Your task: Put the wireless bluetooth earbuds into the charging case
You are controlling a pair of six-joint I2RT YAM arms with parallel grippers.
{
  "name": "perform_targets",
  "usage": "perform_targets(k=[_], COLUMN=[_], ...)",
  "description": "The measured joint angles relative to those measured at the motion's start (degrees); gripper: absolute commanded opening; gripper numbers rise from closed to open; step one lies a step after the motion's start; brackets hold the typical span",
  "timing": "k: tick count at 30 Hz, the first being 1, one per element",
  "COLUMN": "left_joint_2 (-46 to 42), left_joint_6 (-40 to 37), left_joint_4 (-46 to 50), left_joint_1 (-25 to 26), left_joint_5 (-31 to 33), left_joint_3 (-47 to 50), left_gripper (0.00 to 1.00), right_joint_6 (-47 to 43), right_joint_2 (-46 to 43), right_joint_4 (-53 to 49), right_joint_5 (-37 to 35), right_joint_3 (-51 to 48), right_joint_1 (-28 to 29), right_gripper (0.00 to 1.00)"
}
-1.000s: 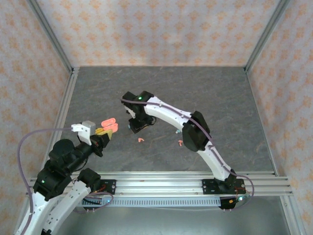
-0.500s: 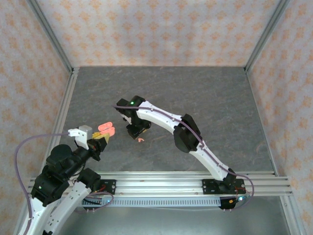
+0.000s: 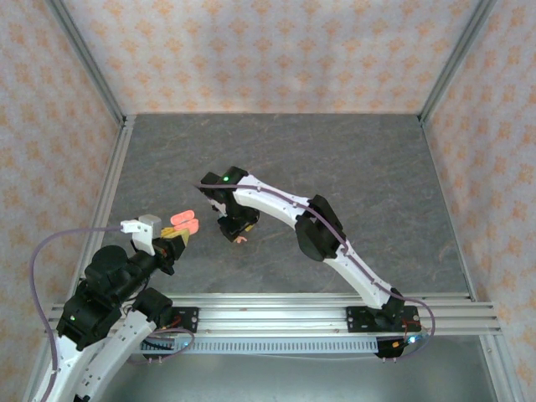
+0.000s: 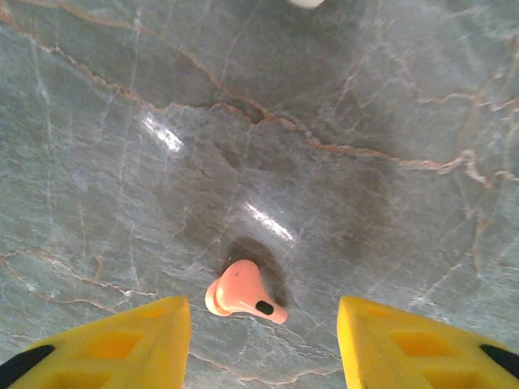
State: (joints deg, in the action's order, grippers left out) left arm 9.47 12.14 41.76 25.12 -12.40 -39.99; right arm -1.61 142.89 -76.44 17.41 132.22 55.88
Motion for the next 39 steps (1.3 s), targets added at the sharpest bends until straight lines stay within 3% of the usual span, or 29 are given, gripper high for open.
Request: perform_targets(k=[11,27,33,39], left_joint_2=[-0.02,-0.72,-0.76,0.11], left_joint_6=[0.87,1.57,3.08,4.59], left_joint_4=[0.07,0.87,-1.84,-6.1], left_joint_1=[0.0,0.0,0.0,0.0], left_joint_5=[0.02,-0.22,-2.51,-5.27], left_joint_3=[0.0,0.09,3.34,6.4], left_gripper=[0.0,0.0,0.0,0.0], right_joint_6=[0.96,5.29,9.7,19.3], right_joint_2=[-0.02,-2.97,-5.03,-11.3], right_joint_4=[1.97,5.88,7.76,11.82], right_joint_5=[3.21,0.26,-0.87,-0.52], right_joint_3=[-4.02,-9.62,-13.25,-24.41], right_joint_1=[0.33,0.33,0.04,-3.74], right_gripper=[0.5,0.33,0.31,0.31])
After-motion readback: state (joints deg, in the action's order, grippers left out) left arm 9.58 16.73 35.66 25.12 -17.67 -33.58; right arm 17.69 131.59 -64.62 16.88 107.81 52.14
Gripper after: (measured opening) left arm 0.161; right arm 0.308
